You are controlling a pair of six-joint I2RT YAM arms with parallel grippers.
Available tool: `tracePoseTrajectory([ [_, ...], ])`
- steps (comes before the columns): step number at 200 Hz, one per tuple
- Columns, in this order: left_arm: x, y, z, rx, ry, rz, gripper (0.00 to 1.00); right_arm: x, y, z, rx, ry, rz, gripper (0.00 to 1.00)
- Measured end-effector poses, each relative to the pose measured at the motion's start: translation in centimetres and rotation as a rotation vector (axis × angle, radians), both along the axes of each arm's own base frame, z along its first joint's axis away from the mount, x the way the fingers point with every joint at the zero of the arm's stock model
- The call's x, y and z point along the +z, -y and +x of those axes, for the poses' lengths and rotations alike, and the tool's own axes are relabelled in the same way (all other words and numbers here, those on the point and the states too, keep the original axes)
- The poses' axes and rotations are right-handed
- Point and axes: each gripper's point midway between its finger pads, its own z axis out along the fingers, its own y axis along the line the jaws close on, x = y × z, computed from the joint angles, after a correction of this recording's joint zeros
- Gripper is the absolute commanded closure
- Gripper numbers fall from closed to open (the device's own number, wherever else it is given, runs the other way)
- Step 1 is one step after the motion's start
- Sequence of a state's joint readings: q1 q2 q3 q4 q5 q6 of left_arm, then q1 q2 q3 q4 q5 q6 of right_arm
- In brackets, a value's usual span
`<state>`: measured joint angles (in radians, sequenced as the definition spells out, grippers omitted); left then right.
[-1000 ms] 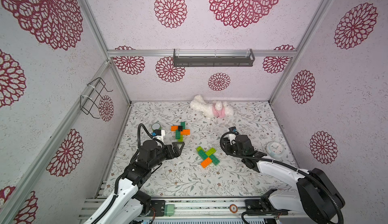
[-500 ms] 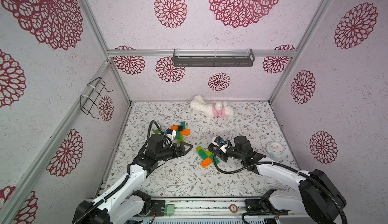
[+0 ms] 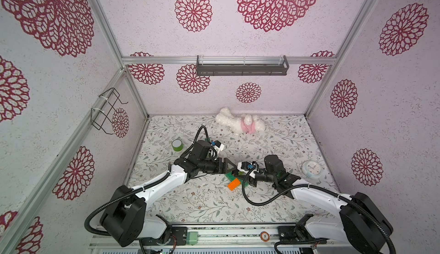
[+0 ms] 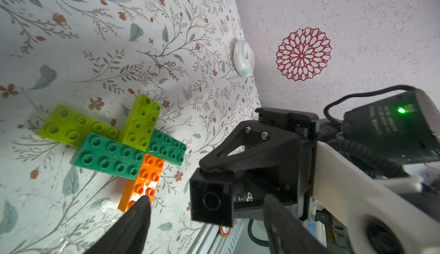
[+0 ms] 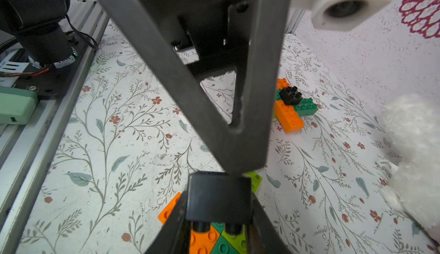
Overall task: Assemble a small pinwheel with lego
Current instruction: Pick up the lego brick from the center of the board.
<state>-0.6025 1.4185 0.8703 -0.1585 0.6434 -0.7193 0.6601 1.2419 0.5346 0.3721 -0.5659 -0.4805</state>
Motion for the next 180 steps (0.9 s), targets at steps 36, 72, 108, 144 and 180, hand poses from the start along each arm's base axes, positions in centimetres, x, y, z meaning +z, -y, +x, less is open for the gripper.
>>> tracePoseTrajectory([
  [36, -1.0, 0.7, -0.1, -0.032, -0.034, 0.009, 0.40, 0.2, -0.1, 0.0, 0.005, 0.004, 0.006, 0.63],
  [72, -0.8, 1.4, 0.1, -0.052, -0.048, -0.013, 0.46, 0.1, -0.1, -0.1, 0.005, 0.004, 0.008, 0.63],
  [108, -0.6, 1.7, -0.1, -0.062, -0.065, -0.035, 0.51, 0.1, -0.1, 0.0, 0.005, 0.006, 0.009, 0.62],
  [144, -0.7, 1.7, -0.4, -0.066, -0.076, -0.047, 0.52, 0.2, -0.1, 0.0, 0.005, 0.007, 0.011, 0.62],
  [180, -0.7, 1.8, -0.6, -0.069, -0.084, -0.065, 0.56, 0.1, -0.1, 0.0, 0.002, -0.002, 0.012, 0.62],
])
